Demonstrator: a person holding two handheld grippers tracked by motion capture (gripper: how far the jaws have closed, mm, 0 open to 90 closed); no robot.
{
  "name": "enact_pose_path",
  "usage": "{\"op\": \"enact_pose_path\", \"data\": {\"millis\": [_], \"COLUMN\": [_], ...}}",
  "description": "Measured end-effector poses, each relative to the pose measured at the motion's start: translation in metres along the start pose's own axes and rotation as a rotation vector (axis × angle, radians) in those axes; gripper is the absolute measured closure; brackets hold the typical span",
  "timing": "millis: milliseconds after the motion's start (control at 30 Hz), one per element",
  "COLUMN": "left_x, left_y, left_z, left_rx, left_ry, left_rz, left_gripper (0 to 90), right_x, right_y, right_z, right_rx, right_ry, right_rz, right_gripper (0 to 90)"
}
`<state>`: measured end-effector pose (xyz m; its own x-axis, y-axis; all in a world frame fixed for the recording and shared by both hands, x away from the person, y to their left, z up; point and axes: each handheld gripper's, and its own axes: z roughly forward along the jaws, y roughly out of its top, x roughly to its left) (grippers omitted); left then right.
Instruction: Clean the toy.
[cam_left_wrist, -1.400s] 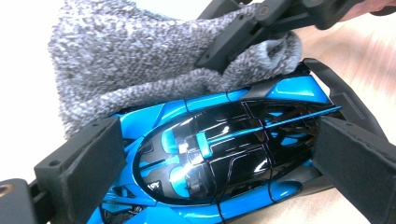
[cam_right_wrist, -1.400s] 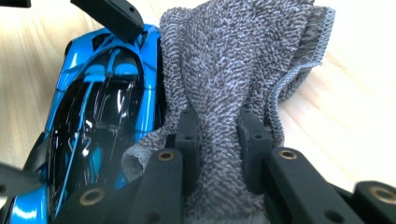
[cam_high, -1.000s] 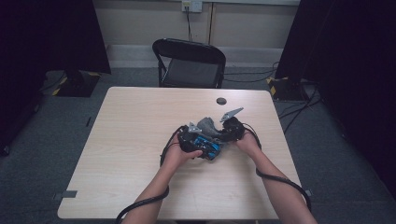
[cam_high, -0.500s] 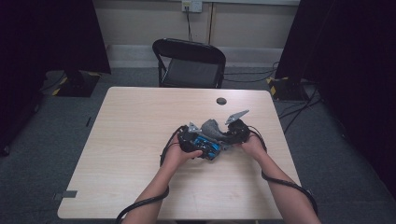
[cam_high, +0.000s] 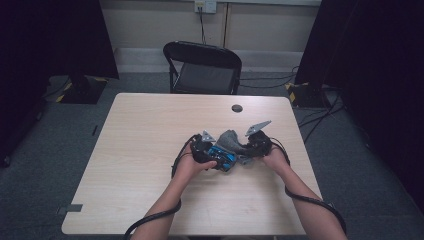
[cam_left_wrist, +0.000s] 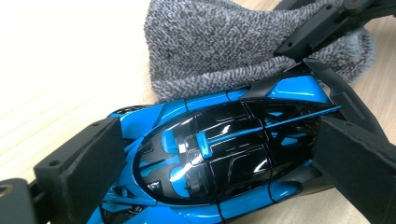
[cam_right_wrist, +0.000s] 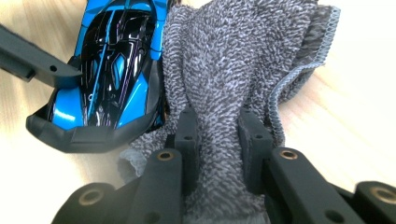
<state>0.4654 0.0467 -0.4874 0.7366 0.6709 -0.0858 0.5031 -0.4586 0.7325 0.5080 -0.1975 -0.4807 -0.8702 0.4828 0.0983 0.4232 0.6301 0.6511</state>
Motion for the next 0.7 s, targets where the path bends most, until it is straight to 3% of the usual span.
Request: {"op": "enact_pose_path", "data": {"millis": [700], "left_x": [0.000], "left_y": [-0.001], "left_z": [0.000], "left_rx": [-0.007], "left_ry": [-0.001], "left_rz": [0.002], "left_gripper": [2.2], "right_x": [0.006], "right_y": [-0.014], "right_z": [-0.011], "right_rx": [-0.012], "right_ry": [-0.008], "right_rz": [0.027], "right_gripper": [73.3]}}
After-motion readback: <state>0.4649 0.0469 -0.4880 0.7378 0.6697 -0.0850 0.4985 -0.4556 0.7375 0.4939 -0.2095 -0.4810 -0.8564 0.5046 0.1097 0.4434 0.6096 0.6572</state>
